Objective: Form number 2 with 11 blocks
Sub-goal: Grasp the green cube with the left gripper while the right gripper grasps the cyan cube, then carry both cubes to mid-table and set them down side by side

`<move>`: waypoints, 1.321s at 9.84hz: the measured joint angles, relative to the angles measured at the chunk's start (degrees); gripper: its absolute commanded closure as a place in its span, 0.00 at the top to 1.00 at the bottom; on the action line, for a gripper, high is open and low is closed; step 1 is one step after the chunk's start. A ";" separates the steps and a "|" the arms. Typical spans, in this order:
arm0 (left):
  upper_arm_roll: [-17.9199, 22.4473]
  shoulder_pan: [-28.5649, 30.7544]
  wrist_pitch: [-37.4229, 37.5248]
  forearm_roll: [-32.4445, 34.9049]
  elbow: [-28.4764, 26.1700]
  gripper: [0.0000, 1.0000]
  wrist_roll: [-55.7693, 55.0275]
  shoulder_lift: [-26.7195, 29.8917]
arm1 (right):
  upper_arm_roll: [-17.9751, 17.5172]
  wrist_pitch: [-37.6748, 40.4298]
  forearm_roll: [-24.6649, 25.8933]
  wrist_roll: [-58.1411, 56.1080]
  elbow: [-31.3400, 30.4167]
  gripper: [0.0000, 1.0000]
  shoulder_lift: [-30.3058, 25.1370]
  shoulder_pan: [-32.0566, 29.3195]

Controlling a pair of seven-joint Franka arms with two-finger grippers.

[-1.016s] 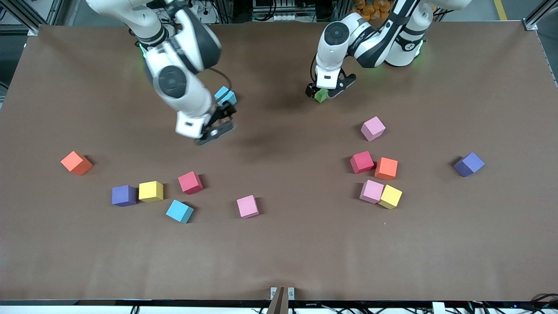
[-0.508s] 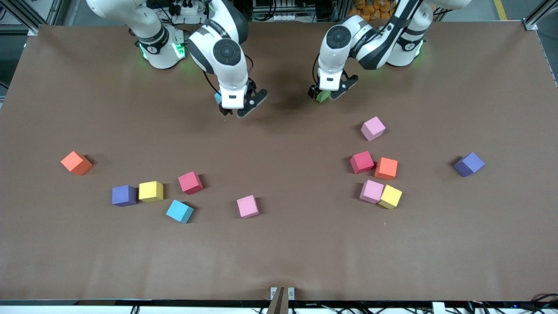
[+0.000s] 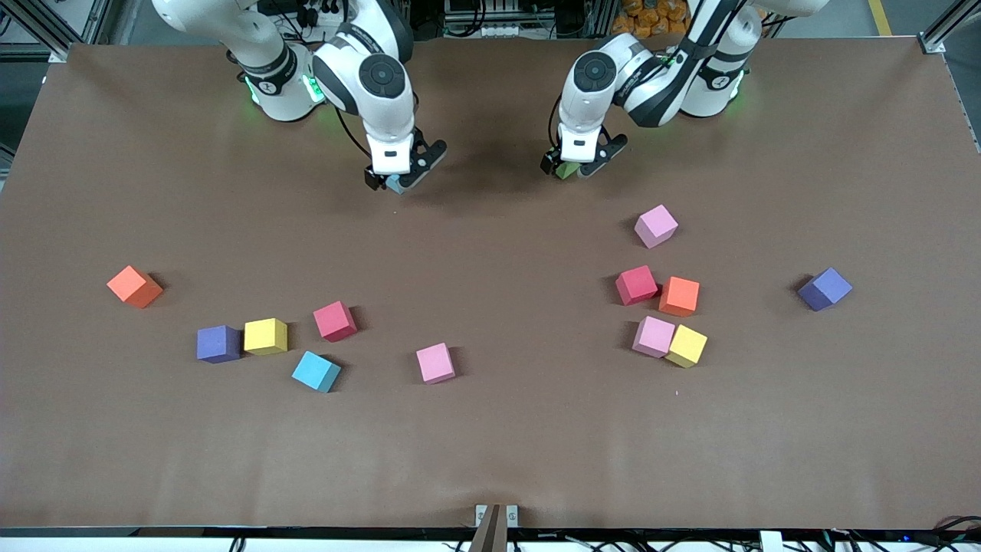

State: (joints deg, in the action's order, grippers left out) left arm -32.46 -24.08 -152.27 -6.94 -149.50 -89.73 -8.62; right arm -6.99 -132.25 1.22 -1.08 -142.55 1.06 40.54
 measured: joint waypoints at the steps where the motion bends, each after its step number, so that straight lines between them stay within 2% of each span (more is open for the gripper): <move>1: -0.33 0.00 -0.03 0.00 -0.30 1.00 -0.12 -0.01 | 0.00 -1.09 0.01 -0.01 -1.80 1.00 -0.58 0.00; 4: -0.44 0.03 -0.16 0.00 -0.48 1.00 -0.13 -0.06 | 0.01 -4.11 0.01 0.02 -4.64 1.00 -0.81 0.00; 8: -0.62 0.03 -3.51 0.00 -1.00 1.00 -0.13 -3.34 | -0.16 -13.35 0.01 0.25 -9.78 1.00 -0.67 0.90; 12: -0.84 0.00 -6.00 -0.01 -1.01 1.00 -0.13 -6.03 | -0.19 -18.09 0.01 5.55 -11.47 1.00 -0.32 6.16; 13: -0.85 0.00 -6.24 -0.01 -1.01 0.87 -0.13 -6.21 | -0.18 -18.53 0.01 5.70 -11.62 1.00 -0.27 6.42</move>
State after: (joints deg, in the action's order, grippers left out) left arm -33.30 -24.08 -158.50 -6.95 -150.50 -89.87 -14.83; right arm -7.17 -150.78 1.23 4.63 -154.17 0.79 46.96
